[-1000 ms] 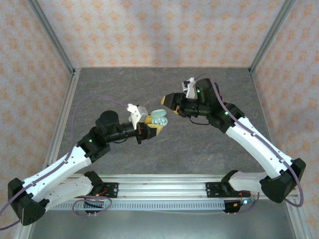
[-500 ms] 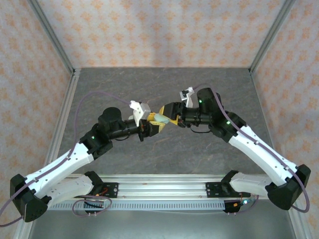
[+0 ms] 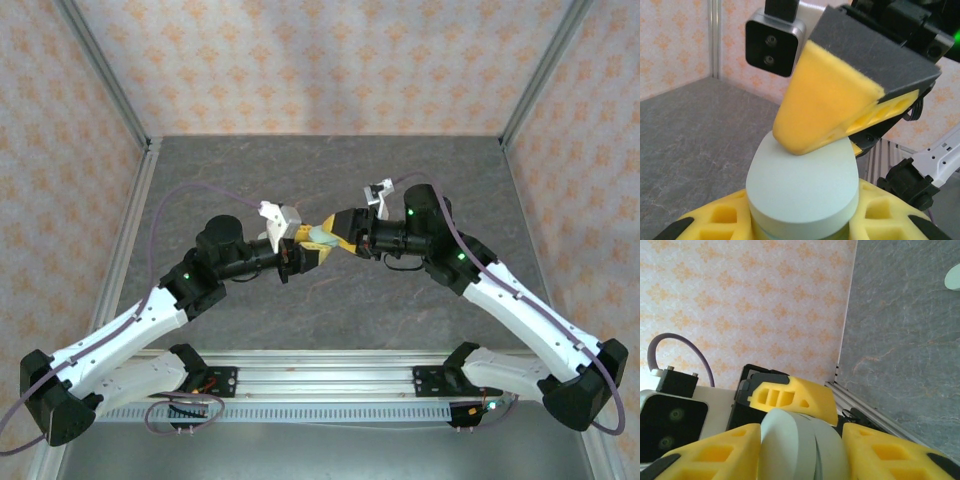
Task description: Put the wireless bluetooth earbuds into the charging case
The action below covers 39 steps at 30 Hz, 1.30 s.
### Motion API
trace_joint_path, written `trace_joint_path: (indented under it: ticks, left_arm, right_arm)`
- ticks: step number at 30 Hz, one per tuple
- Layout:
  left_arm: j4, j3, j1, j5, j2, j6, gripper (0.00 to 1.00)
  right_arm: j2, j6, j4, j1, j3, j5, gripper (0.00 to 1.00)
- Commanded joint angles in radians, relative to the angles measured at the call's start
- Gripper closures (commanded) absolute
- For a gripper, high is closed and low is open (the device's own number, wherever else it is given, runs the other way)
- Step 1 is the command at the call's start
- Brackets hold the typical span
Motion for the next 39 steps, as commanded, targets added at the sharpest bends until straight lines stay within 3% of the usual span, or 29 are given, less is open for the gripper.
trace_joint_path:
  ticks: [1, 5, 9, 20, 23, 29, 34, 39]
  left_arm:
    - [0.033, 0.028, -0.007, -0.012, -0.003, -0.011, 0.76]
    - [0.025, 0.027, -0.007, -0.011, -0.007, -0.008, 0.73]
    - [0.02, 0.024, -0.008, -0.009, -0.01, -0.005, 0.65]
    - [-0.049, 0.023, -0.008, -0.049, -0.05, 0.027, 0.19]
    - [-0.099, 0.014, -0.008, -0.096, -0.092, 0.048, 0.01]
    - [-0.227, -0.013, -0.008, -0.23, -0.176, 0.073, 0.0]
    - [-0.471, 0.026, -0.007, -0.432, -0.178, 0.053, 0.0]
    - [-0.645, 0.003, -0.008, -0.611, -0.194, -0.02, 0.0]
  right_arm:
    - [-0.019, 0.066, 0.125, 0.001, -0.025, -0.027, 0.64]
    - [-0.019, 0.125, 0.199, -0.005, -0.055, -0.025, 0.76]
    - [-0.019, 0.169, 0.255, -0.011, -0.08, -0.022, 0.8]
    - [-0.019, 0.182, 0.277, -0.037, -0.099, -0.004, 0.81]
    - [-0.015, 0.16, 0.246, -0.05, -0.097, 0.013, 0.83]
    - [0.038, 0.044, 0.115, -0.071, -0.069, 0.066, 0.84]
    - [0.116, -0.063, 0.037, -0.076, -0.046, 0.117, 0.84]
    - [0.296, -0.134, 0.045, -0.078, -0.018, 0.085, 0.84]
